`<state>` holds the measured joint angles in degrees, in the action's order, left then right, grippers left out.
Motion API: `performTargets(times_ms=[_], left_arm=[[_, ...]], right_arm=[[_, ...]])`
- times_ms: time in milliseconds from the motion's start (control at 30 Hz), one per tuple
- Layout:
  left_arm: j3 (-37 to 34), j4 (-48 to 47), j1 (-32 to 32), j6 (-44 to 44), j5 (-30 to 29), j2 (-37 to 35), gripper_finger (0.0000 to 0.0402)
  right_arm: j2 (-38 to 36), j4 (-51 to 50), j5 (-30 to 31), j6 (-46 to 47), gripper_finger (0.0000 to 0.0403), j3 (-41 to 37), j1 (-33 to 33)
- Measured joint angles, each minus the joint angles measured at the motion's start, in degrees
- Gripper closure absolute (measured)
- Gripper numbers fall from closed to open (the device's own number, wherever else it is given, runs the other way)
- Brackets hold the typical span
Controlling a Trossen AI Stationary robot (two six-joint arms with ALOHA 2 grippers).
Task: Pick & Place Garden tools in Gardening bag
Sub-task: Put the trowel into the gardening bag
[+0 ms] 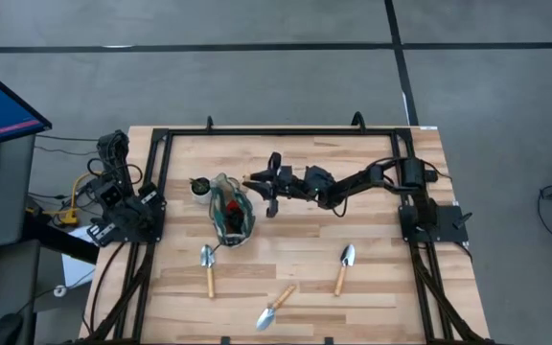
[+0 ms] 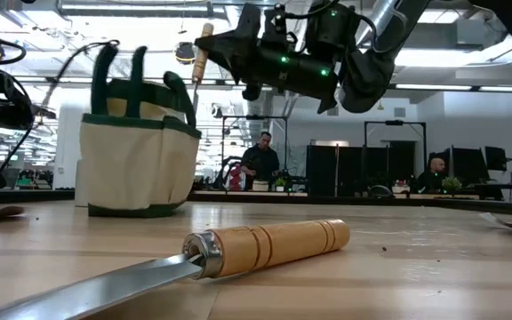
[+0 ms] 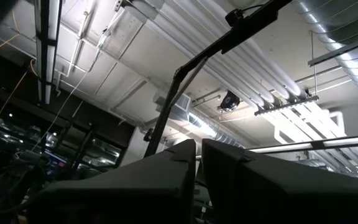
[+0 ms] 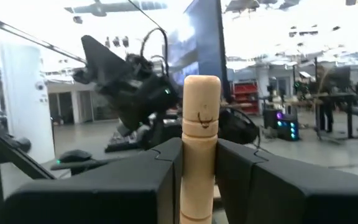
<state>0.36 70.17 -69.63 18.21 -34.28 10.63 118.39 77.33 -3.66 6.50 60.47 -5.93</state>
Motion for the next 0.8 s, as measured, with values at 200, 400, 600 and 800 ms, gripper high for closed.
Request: performTargets(times_ms=[200, 400, 600, 800], left_arm=[[0.0, 0.0, 0.0, 0.0, 0.0, 0.0, 0.0382], [0.0, 0.2, 0.0, 0.0, 0.0, 0.0, 0.0382], [0.0, 0.4, 0.0, 0.0, 0.0, 0.0, 0.0382], [0.0, 0.5, 0.0, 0.0, -0.1, 0.0, 0.0382]], right_arm=[[0.0, 1.8, -2.5, 0.7, 0.0345, 0.0, -0.7], [0.0, 1.1, -3.5, -0.9, 0.0345, 0.0, -0.9], [-1.9, 5.0, -7.4, -2.0, 0.0345, -0.3, -0.7], [-4.8, -5.0, -6.1, -4.1, 0.0345, -0.9, -3.3]])
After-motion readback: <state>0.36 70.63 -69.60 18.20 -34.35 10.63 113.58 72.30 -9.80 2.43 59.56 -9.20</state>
